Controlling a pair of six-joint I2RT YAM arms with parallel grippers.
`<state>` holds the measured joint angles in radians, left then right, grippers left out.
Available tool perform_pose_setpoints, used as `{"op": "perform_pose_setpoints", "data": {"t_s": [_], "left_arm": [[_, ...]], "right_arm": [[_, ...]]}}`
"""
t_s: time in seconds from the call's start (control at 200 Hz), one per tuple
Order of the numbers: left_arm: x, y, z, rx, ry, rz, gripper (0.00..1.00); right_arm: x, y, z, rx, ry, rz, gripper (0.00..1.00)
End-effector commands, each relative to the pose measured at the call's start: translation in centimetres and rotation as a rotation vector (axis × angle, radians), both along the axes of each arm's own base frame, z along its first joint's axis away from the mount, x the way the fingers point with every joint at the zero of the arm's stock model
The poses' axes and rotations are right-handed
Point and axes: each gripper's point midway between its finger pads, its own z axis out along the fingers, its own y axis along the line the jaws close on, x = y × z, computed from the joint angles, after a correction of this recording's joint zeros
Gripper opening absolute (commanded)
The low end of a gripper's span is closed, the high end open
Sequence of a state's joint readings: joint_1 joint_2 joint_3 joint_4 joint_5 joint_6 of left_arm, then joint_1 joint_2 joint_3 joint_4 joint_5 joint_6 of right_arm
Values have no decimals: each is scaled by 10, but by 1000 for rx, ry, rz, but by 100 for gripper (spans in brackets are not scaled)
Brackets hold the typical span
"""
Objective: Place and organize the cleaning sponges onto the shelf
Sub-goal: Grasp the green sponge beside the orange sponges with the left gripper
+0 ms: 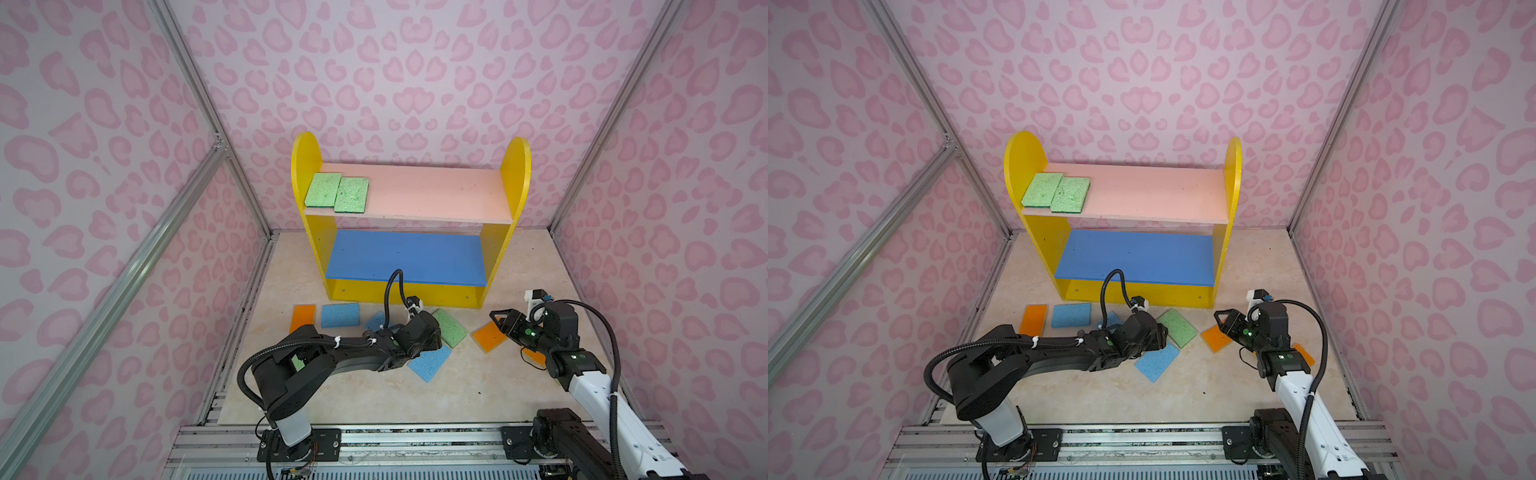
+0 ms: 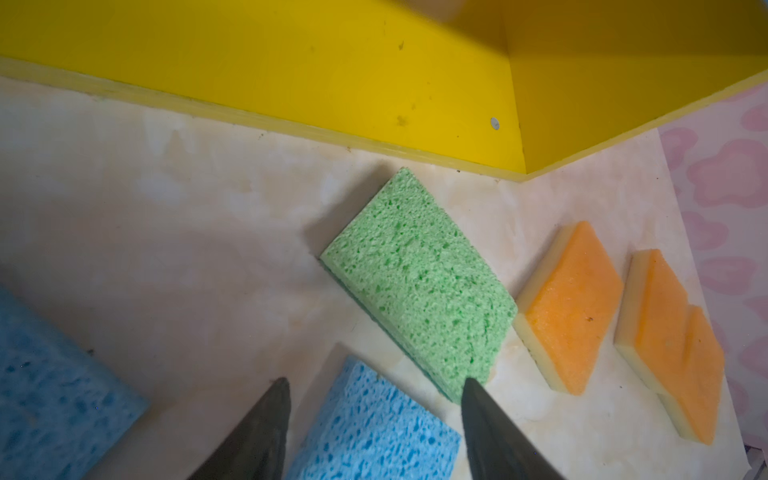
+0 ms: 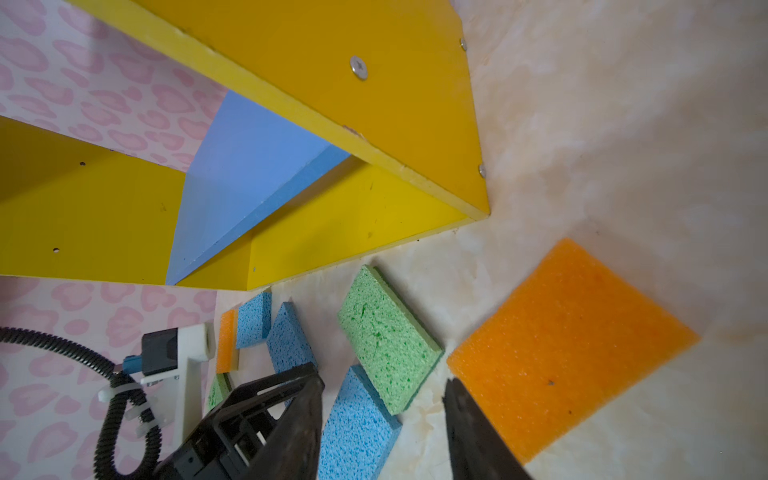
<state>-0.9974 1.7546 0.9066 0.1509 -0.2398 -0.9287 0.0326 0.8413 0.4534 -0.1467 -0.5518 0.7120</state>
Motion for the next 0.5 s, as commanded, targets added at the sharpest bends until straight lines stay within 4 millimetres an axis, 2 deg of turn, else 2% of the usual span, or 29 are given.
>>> {"op": "perform_pose_setpoints", "data": {"t_s": [0.0, 0.345, 0.495], "left_arm": [[14, -8, 3, -33, -19, 56, 64], [28, -24, -6, -30, -33, 76, 54], [32, -28, -17, -22, -21, 87, 44]], "right_arm": [[0, 2, 2, 5, -18, 28, 49], [-4, 0, -6, -1, -6, 32, 49], [-5, 0, -6, -5, -6, 32, 49]]}}
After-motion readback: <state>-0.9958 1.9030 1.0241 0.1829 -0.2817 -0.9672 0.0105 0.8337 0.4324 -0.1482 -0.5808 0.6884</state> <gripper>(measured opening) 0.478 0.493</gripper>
